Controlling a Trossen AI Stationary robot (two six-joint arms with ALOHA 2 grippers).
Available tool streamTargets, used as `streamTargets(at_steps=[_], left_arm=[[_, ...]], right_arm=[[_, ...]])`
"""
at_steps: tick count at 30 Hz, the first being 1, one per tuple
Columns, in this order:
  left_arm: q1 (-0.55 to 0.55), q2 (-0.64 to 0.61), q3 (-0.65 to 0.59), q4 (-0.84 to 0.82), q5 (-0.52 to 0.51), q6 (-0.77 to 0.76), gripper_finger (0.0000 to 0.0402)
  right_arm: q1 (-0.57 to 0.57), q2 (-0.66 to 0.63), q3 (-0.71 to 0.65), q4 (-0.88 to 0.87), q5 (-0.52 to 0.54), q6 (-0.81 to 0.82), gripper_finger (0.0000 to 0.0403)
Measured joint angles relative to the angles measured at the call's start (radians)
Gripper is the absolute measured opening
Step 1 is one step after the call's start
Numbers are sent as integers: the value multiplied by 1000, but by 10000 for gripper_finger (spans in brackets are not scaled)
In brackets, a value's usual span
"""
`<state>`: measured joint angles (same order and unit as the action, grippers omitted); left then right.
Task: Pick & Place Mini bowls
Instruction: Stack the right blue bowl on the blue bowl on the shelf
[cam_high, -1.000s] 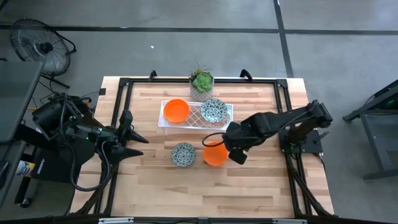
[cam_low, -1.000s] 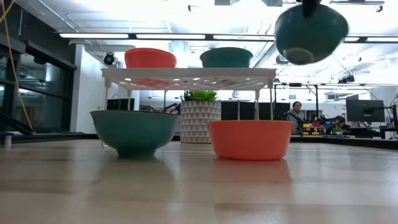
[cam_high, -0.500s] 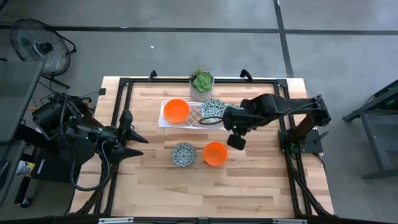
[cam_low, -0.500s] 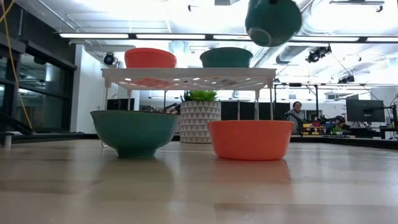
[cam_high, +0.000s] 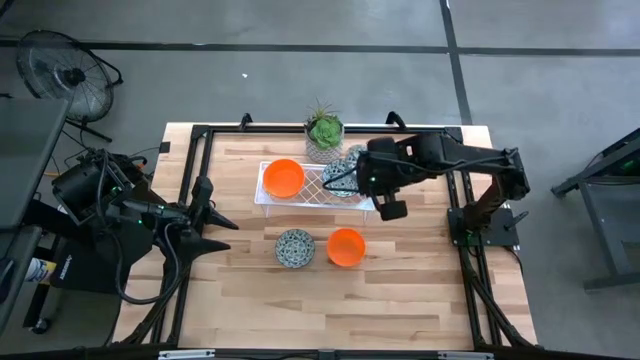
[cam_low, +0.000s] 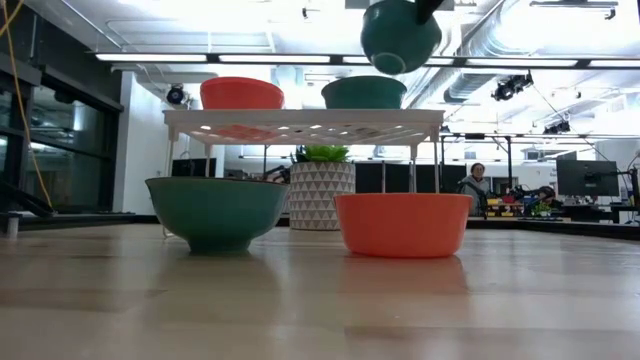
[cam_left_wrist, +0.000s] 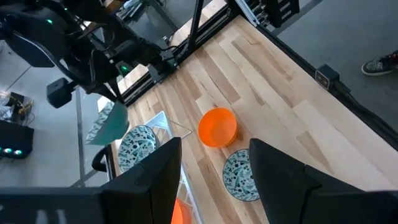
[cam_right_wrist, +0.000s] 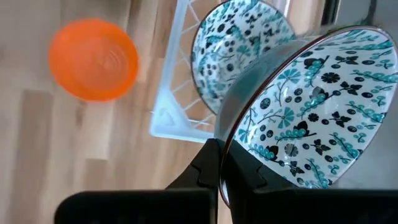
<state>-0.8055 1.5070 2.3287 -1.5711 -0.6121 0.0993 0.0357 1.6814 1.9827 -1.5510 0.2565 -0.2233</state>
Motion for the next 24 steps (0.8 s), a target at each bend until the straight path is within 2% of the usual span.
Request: streamTargets(at_steps=[10, 13, 18, 24], left_arm=[[0, 0, 0, 0, -33, -41, 184], [0, 0, 0, 0, -35, -52, 184], [0, 3, 0, 0, -64, -67, 184], [0, 3, 0, 0, -86, -97, 184]], right_arm=[[-3, 19, -1, 75, 3, -372, 0], [-3, 38, -1, 81, 37, -451, 0], [-13, 80, -1, 85, 90, -541, 0], [-24, 116, -2, 101, 92, -567, 0]])
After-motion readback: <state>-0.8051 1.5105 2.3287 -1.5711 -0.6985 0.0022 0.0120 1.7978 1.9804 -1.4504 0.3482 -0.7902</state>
